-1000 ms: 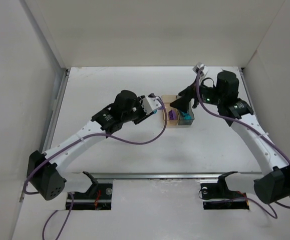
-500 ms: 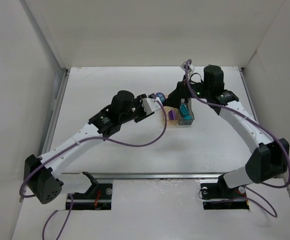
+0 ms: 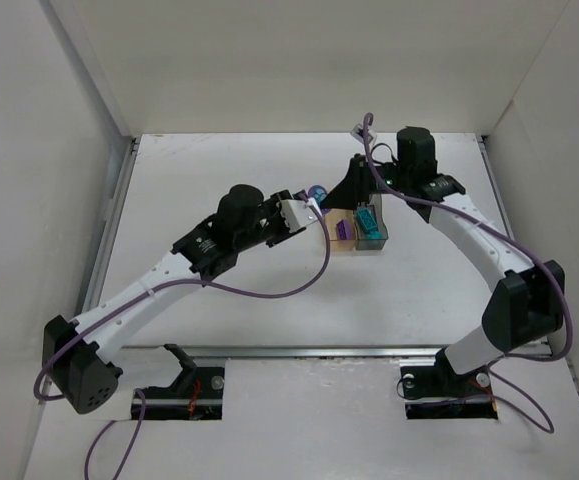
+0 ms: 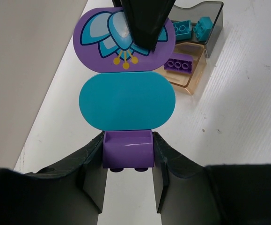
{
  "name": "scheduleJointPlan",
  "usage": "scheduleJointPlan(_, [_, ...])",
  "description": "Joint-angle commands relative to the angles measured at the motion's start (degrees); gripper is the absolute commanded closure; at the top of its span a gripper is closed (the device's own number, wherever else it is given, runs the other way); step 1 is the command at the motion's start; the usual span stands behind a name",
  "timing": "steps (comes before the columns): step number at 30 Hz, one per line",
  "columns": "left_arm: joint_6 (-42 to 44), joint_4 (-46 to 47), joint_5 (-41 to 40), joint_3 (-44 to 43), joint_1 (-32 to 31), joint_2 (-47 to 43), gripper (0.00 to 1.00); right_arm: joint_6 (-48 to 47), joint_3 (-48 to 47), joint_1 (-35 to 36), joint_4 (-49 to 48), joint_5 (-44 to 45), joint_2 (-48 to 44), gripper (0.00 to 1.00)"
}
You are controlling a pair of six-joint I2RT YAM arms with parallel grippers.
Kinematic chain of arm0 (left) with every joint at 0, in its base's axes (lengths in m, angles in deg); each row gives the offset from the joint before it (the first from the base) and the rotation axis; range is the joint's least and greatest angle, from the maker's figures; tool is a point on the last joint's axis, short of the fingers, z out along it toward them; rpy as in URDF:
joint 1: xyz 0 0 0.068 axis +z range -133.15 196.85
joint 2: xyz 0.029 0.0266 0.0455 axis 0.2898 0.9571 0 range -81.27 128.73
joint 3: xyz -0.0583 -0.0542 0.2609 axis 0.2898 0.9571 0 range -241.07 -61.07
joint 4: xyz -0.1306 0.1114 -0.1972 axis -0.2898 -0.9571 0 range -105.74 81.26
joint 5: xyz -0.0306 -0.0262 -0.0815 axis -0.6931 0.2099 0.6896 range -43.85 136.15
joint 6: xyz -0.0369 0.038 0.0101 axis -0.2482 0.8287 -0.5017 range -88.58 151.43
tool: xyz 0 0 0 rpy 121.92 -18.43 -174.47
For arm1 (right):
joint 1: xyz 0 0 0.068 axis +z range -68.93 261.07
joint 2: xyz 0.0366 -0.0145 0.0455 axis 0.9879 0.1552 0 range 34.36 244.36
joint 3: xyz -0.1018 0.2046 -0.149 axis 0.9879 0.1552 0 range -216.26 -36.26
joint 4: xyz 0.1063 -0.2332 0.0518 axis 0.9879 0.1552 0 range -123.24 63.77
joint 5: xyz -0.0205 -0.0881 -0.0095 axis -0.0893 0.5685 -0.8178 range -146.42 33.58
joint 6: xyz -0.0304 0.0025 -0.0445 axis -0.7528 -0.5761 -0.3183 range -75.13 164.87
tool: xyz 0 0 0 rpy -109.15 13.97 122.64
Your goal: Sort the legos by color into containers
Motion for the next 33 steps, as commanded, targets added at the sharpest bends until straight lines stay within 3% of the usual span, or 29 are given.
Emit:
scheduleJointPlan(1, [-0.4,4.4,1.9,0.2,-0.4,-2.7,1.00,-0.7,-3.2,0.7,-4.4,-3.8,0.7,0.86])
scheduleJointPlan(3, [-1.0,4.4,1.4,0.2,-0.4,-2.7,1.00,-0.7,-3.7,0.7,-4.4,-5.5,1.3,1.00])
scheduleJointPlan(8, [-2.2,3.1,-1.0,0.7,-0.4,-2.1,1.00,-0.7,-1.0,0.7,-4.4,-5.5,-0.4,1.00])
scheduleJointPlan(14, [-5.4,1.2,-2.1,2.3,-0.4,-3.9,1.00,0.0,4.7,-4.7,-4.4,-2.5,-2.2,1.00])
scheduleJointPlan(33, [-7.7,-0.5,-5.0,6.2,-0.4,-4.4,1.00,2.8,5.4,-9.9,-4.4,1.3,-2.8,1.00])
